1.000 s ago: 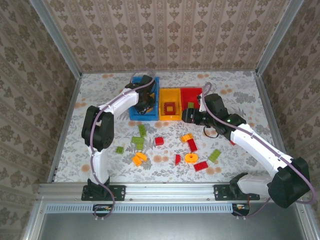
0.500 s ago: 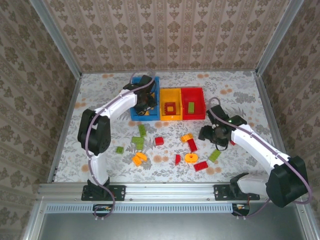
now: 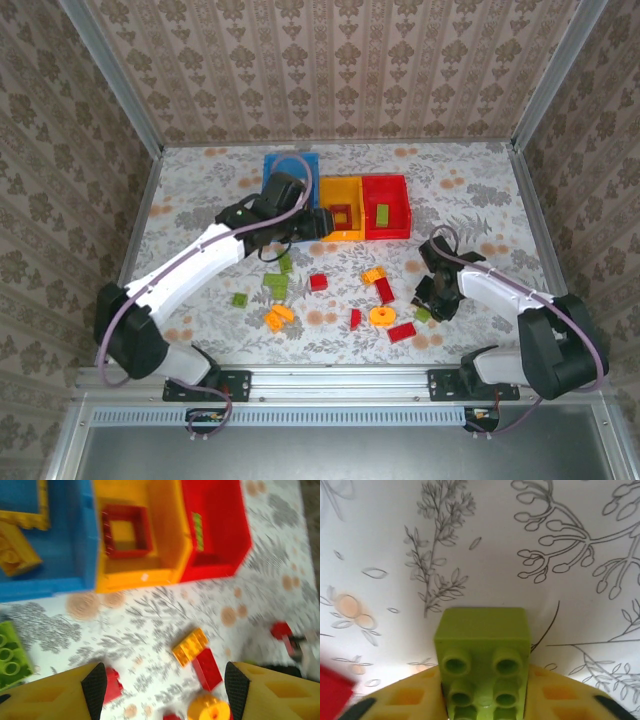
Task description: Sort the legos into containers by color
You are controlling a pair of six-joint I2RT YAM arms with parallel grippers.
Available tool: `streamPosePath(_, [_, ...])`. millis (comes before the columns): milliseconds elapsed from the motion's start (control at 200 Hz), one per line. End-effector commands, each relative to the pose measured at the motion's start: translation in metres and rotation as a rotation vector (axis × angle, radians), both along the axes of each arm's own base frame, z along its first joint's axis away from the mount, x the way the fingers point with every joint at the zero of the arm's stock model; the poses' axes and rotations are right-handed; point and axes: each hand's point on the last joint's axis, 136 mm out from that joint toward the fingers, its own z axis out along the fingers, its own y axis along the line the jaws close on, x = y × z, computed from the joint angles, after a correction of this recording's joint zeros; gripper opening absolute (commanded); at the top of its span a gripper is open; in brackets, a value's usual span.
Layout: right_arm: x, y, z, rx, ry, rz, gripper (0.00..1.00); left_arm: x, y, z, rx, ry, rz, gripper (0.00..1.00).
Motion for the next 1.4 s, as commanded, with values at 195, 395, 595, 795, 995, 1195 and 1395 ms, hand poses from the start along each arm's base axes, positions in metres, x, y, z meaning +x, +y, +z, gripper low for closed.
streamPosePath(195, [0.12, 0.037, 0.111, -0.065, -0.417, 0.279, 0.24, -0.064, 0.019, -0.007, 0.01, -0.073, -0.181, 0.66])
streamPosePath(395, [0.217, 0.064, 0.12, -0.113, -0.444, 0.382, 0.27, -0.076, 0.022, -0.019, 0.004, -0.087, -0.149, 0.66])
streamPosePath(595, [0.273, 0.067, 0.091, -0.149, -0.36, 0.39, 0.35, -0.077, 0.015, -0.04, 0.098, -0.079, -0.162, 0.68])
streamPosePath(795, [0.286, 0.066, 0.081, -0.129, -0.339, 0.414, 0.57, -0.074, 0.009, -0.08, 0.219, 0.02, -0.165, 0.7])
streamPosePath(995, [0.276, 0.064, 0.122, -0.121, -0.425, 0.414, 0.65, -0.065, 0.011, -0.112, 0.331, 0.099, -0.117, 0.78])
streamPosePath(1195, [0.229, 0.071, 0.158, -0.059, -0.533, 0.445, 0.69, -0.055, 0.01, -0.138, 0.446, 0.134, -0.148, 0.82])
streamPosePath(1395, [0.163, 0.077, 0.155, 0.003, -0.541, 0.479, 0.7, -0.05, 0.023, -0.161, 0.513, 0.247, -0.1, 0.93])
